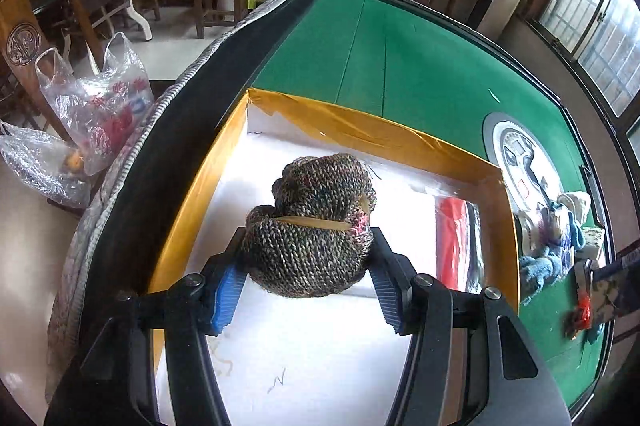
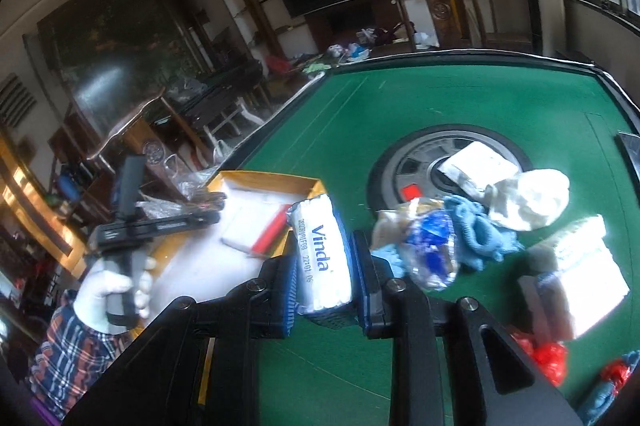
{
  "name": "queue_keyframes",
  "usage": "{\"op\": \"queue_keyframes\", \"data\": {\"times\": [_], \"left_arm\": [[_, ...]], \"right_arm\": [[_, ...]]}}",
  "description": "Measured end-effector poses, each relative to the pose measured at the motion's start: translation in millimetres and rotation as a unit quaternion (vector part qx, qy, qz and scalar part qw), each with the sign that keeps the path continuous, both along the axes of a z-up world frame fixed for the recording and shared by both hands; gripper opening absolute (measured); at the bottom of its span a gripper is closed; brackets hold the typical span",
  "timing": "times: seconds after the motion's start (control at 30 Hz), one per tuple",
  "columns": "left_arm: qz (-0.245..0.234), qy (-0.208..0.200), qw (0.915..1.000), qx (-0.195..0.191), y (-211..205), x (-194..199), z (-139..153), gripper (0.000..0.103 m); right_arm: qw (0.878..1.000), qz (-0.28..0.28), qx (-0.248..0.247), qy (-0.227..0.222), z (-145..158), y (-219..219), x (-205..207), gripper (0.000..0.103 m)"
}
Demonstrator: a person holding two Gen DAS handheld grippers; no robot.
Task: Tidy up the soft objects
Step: 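Place the knit ball and Vinda pack into the yellow box and release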
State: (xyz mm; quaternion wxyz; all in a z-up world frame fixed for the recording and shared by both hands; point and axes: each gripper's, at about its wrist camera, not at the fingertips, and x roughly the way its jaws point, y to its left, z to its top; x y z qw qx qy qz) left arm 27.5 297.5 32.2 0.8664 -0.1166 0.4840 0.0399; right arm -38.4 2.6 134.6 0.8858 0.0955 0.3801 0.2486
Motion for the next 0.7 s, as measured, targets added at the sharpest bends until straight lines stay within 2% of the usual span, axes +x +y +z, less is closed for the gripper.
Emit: {"op": "queue_keyframes", "data": {"times": [0.1, 0.17, 0.23, 0.3, 0.4, 0.57, 0.7], "left_arm": [[0.011, 0.007, 0.9999, 0.006, 5.1, 9.0, -6.1, 0.057], [0.024, 0.015, 0.9996, -0.003, 12.6, 14.0, -10.5, 0.058], [0.034, 0.021, 0.9984, -0.039, 23.4, 16.1, -13.4, 0.067], [0.039, 0.014, 0.9974, -0.059, 30.0, 15.0, -9.0, 0.073], [0.043, 0.016, 0.9942, -0.098, 40.3, 7.9, -4.1, 0.073], [0.035, -0.042, 0.9929, -0.105, 51.5, -27.8, 30.0, 0.073], [0.048, -0.097, 0.9878, -0.112, 69.5, -74.0, 55.5, 0.075]], "right_arm": [[1.000, 0.028, -0.008, 0.008, -0.5, 36.6, 9.8, 0.022], [0.999, 0.045, -0.012, 0.018, -4.9, 59.4, 18.0, 0.022], [0.998, 0.058, -0.018, 0.028, -11.3, 81.4, 25.4, 0.022], [0.996, 0.069, -0.023, 0.040, -18.1, 102.5, 32.6, 0.022], [0.994, 0.082, -0.017, 0.067, -28.8, 120.8, 44.8, 0.022], [0.987, 0.106, 0.014, 0.116, -45.9, 142.5, 59.1, 0.022], [0.972, 0.143, 0.061, 0.176, -66.6, 166.0, 66.0, 0.022]]}}
